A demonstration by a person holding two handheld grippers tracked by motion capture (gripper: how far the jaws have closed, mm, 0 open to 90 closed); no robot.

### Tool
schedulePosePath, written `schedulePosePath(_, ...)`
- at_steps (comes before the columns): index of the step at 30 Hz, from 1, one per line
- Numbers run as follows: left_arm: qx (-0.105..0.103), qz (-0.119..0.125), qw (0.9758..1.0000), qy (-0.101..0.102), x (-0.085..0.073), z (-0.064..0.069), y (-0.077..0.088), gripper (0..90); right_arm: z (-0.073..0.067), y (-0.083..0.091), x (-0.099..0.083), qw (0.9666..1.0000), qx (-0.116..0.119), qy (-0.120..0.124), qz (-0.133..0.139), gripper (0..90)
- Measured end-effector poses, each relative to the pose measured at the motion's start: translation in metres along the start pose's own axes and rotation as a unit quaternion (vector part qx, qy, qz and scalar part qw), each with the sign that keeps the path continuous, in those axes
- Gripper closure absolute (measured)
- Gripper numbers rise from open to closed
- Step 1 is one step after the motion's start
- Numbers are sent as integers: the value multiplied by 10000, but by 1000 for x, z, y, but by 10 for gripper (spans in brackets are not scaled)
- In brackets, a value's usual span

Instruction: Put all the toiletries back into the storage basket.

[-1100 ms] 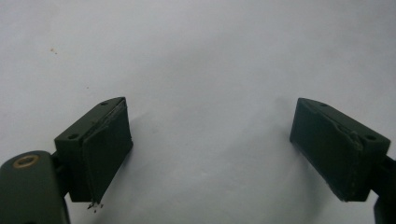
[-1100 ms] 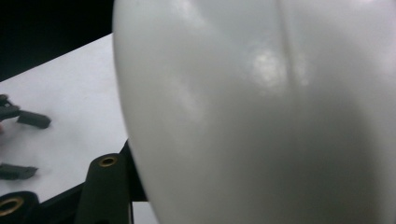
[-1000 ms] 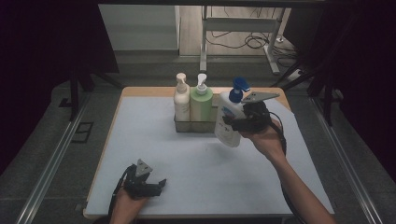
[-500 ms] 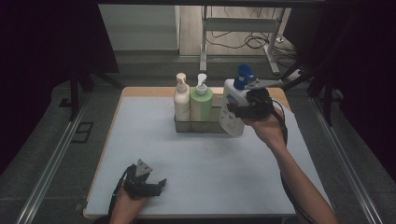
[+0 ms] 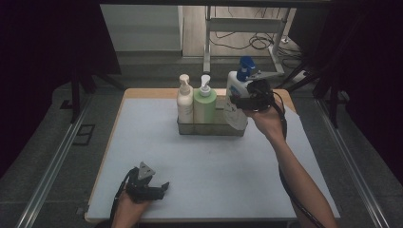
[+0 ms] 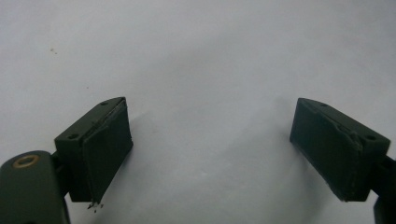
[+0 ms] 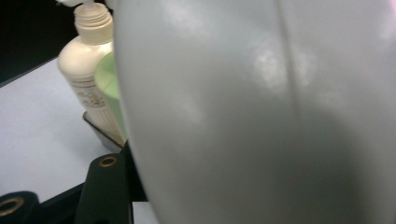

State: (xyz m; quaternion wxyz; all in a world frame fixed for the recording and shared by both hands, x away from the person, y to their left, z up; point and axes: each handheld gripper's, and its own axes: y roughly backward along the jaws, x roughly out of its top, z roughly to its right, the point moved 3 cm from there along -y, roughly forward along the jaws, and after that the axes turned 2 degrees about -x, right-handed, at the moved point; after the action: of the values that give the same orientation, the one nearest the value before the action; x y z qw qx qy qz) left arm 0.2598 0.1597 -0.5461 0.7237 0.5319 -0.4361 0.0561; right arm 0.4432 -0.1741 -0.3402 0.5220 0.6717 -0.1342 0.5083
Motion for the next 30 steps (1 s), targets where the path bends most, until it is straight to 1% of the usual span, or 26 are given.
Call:
schedulePosePath(5,2,3,10000,7,0,0,0,123,2,-7,5,10000,-91,-37,8,412)
schedulePosePath(18,2,3,10000,10,0,0,0,123,6,-26,12,9997,-221,-129,21,412)
schedulePosePath(30,-7,-11,10000,9,0,0,0,123,10,-45,12,9994,-280,-197,33,412)
